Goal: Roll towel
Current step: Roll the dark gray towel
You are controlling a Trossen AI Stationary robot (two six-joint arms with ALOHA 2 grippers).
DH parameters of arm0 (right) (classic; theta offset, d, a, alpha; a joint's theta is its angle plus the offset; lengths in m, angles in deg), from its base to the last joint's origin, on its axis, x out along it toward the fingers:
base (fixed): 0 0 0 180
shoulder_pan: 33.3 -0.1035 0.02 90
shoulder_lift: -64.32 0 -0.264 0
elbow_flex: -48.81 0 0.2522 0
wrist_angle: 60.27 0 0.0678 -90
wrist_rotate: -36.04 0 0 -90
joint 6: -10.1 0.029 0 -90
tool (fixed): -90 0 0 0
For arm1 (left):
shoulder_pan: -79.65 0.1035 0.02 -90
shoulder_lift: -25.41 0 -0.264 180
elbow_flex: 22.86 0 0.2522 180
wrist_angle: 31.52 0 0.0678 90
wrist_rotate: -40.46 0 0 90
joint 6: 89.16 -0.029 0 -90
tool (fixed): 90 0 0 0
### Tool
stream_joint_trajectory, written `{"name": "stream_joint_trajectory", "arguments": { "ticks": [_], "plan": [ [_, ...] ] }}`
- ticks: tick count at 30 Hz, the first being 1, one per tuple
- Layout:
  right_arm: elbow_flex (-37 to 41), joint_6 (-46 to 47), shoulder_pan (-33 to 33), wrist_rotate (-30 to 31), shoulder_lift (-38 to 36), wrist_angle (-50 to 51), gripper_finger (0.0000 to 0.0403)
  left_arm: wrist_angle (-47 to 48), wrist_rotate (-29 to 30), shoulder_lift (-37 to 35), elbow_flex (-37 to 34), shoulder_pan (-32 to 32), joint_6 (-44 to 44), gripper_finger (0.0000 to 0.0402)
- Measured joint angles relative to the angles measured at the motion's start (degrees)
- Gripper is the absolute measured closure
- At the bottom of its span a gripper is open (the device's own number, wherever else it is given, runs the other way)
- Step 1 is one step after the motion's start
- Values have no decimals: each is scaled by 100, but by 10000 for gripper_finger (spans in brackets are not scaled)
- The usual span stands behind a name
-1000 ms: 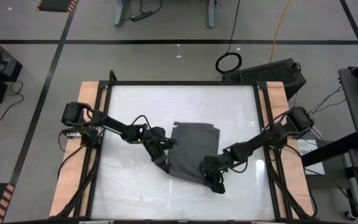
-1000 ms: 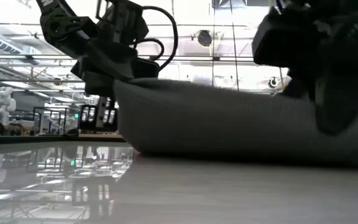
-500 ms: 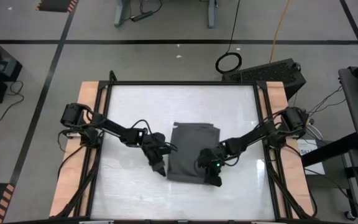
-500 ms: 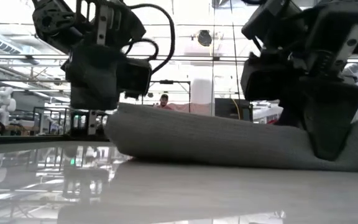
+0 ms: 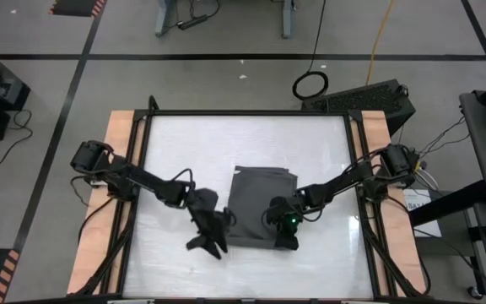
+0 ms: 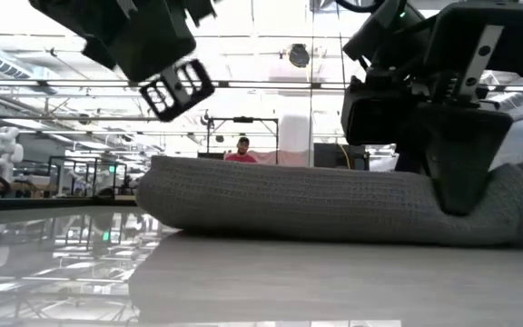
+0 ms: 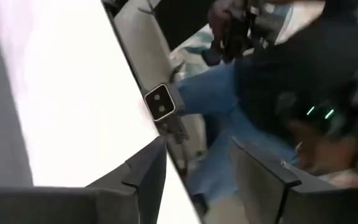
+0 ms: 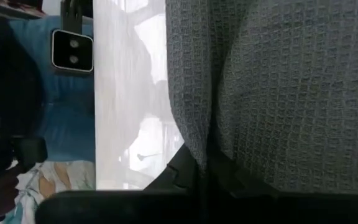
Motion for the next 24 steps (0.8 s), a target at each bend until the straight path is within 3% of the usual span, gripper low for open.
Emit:
{"name": "stream_joint_trajectory", "arguments": {
  "ticks": [7,13,18,24],
  "plan": [
    [0,-15,163,-15,0,-13,403,293,1900,-1,85,-497,-1590,222],
    [0,-27,207,-96,0,-13,403,332,2020,332,89,-373,-1723,222],
    [0,-21,209,-112,0,-7,403,265,2692,582,85,-42,-1571,222],
    [-2,-10,222,-117,2,0,403,712,2585,596,86,385,-1168,222]
  ]
}}
